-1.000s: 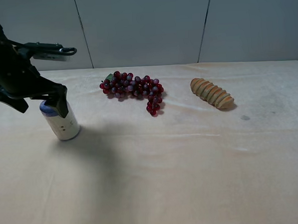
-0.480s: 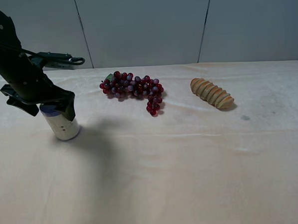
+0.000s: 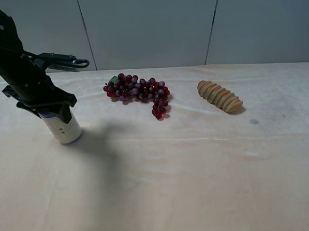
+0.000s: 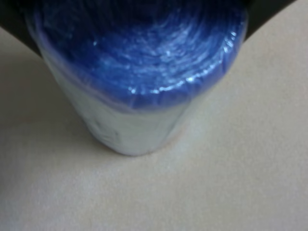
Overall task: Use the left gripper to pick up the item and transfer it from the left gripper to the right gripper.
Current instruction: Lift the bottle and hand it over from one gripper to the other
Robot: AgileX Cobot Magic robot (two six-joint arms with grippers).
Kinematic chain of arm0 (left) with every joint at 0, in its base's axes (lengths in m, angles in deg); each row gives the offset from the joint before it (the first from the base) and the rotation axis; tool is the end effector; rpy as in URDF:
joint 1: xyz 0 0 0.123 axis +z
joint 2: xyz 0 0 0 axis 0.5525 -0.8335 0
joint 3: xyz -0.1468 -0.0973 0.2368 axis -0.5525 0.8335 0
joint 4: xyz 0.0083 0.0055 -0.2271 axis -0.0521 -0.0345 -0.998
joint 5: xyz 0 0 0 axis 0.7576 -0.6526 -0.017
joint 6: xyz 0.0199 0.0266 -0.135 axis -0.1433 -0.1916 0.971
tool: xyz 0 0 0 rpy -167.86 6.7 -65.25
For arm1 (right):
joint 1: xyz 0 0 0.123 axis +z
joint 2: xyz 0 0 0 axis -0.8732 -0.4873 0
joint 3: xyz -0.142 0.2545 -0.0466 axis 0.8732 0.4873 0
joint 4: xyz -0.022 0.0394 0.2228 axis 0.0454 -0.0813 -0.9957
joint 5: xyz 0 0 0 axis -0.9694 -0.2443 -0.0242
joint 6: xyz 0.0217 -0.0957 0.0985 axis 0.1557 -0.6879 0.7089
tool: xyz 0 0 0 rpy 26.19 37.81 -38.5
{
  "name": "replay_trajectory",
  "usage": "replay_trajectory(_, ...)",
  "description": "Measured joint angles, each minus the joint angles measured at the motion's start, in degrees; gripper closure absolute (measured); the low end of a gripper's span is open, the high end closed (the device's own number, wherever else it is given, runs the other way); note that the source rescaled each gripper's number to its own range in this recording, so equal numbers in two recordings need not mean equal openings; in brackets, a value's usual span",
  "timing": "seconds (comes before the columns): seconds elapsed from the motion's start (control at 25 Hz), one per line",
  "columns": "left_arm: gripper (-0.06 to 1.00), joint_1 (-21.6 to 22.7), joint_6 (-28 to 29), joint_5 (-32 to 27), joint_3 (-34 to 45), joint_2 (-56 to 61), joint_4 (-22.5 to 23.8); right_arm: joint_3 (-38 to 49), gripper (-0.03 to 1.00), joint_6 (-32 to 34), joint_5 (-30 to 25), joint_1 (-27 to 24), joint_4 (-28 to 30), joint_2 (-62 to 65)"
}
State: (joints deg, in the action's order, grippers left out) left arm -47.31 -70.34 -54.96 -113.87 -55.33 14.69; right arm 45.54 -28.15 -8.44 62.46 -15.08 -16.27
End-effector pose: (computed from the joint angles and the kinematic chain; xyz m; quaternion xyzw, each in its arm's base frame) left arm 0.3247 -0.0812 0.1597 0.1587 0.9758 -0.0175 0.1491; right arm 0.0083 0.0003 0.2463 -0.0155 0.8428 0.0054 0.5380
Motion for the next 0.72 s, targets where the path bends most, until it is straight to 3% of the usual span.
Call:
replay_trajectory(0.16,0.93,0.0,0.0,-2.49,-3.86,1.99,-2.08,0.0,-0.03,0.0,0.0,0.0,0.0,0.0)
replay_trajectory(0.48,0.93,0.0,-0.73,-10.46,-10.99,8.78,-10.72,0.0,-0.03,0.0,0.05,0.0,0.0,0.0)
replay_trajectory(0.72,0.93,0.0,-8.73,-13.33,-11.3,9.25,-25.3,-0.32,-0.03,0.0,-0.01,0.0,-3.19,-1.85)
